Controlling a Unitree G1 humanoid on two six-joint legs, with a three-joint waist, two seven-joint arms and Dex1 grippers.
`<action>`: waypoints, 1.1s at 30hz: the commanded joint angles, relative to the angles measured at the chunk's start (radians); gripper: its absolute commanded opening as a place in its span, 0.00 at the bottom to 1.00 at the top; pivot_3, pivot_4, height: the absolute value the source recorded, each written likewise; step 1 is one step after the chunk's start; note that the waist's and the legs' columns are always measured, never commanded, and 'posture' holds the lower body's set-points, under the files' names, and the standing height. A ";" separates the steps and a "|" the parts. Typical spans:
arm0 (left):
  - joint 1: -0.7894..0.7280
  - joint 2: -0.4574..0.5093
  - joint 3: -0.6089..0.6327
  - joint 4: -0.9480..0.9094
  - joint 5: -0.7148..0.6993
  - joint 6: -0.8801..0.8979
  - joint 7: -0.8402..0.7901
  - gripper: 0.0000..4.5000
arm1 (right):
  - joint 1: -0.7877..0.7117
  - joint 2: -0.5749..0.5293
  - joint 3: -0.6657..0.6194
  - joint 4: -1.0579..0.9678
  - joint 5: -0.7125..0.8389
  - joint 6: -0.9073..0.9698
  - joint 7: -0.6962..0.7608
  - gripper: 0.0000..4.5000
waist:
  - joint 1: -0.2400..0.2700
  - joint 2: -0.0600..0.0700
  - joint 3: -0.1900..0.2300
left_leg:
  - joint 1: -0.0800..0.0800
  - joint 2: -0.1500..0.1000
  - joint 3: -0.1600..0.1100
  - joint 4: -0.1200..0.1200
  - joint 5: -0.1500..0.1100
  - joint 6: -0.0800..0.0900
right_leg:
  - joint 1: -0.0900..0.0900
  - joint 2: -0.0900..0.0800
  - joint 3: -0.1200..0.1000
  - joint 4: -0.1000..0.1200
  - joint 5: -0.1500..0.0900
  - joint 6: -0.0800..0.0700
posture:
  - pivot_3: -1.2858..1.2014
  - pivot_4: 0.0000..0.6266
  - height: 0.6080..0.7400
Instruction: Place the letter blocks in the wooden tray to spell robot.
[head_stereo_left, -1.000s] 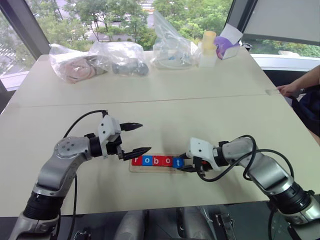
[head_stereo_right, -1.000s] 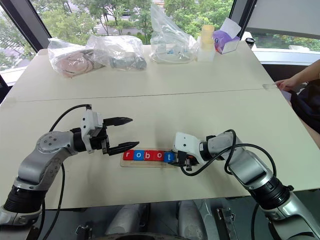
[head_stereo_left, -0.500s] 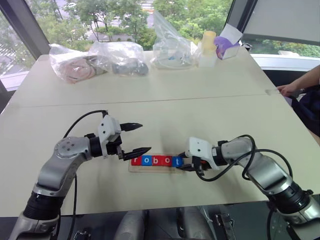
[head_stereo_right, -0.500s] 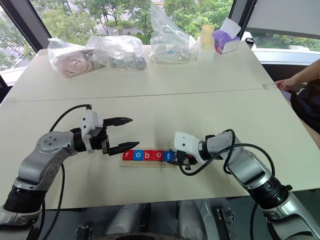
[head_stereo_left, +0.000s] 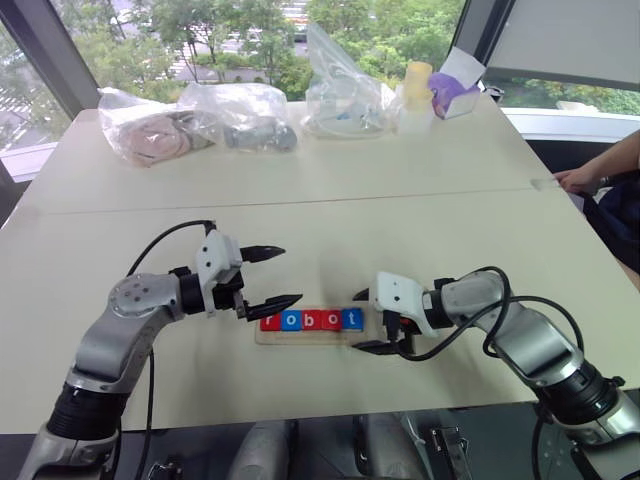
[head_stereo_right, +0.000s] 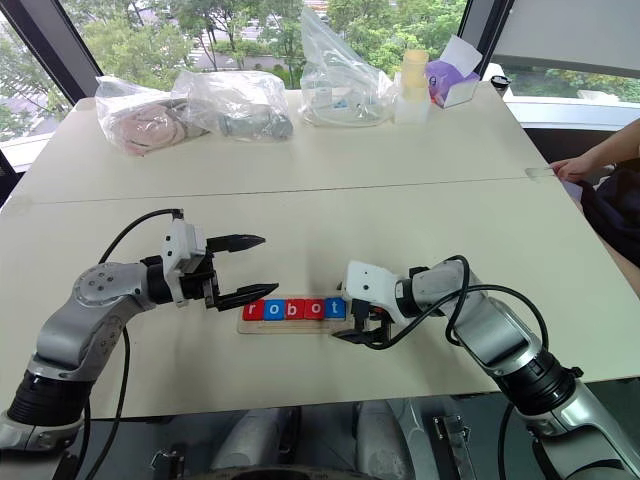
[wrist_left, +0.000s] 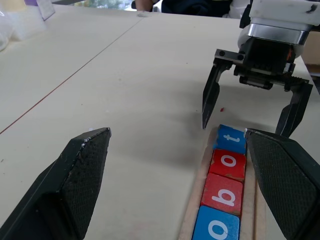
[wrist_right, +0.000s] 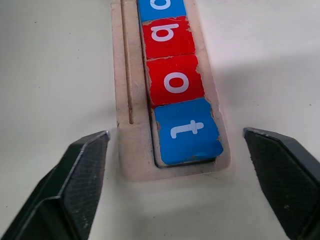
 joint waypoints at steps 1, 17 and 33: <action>-0.007 0.000 0.011 -0.027 -0.013 -0.002 0.001 1.00 | -0.048 -0.004 -0.055 0.033 -0.004 -0.019 -0.020 0.99 | -0.001 0.000 0.000 | 0.000 0.000 0.000 0.000 0.000 0.000 | 0.000 0.000 0.000 0.000 0.000 0.000 | 0.52 0.24 1.00; -0.009 0.000 0.013 -0.028 -0.013 -0.001 0.003 1.00 | -0.095 0.062 -0.076 0.174 -0.069 -0.100 -0.118 0.99 | -0.001 0.000 0.000 | 0.000 0.000 0.000 0.000 0.000 0.000 | -0.001 0.000 0.000 0.001 0.000 -0.001 | 0.52 0.24 1.00; -0.013 -0.004 0.009 -0.027 -0.011 -0.001 0.006 1.00 | -0.058 0.062 -0.086 0.088 -0.051 -0.058 -0.083 0.99 | -0.001 0.000 0.000 | 0.000 0.000 0.000 0.000 0.000 0.000 | 0.000 0.000 0.000 0.001 0.000 -0.001 | 0.52 0.24 1.00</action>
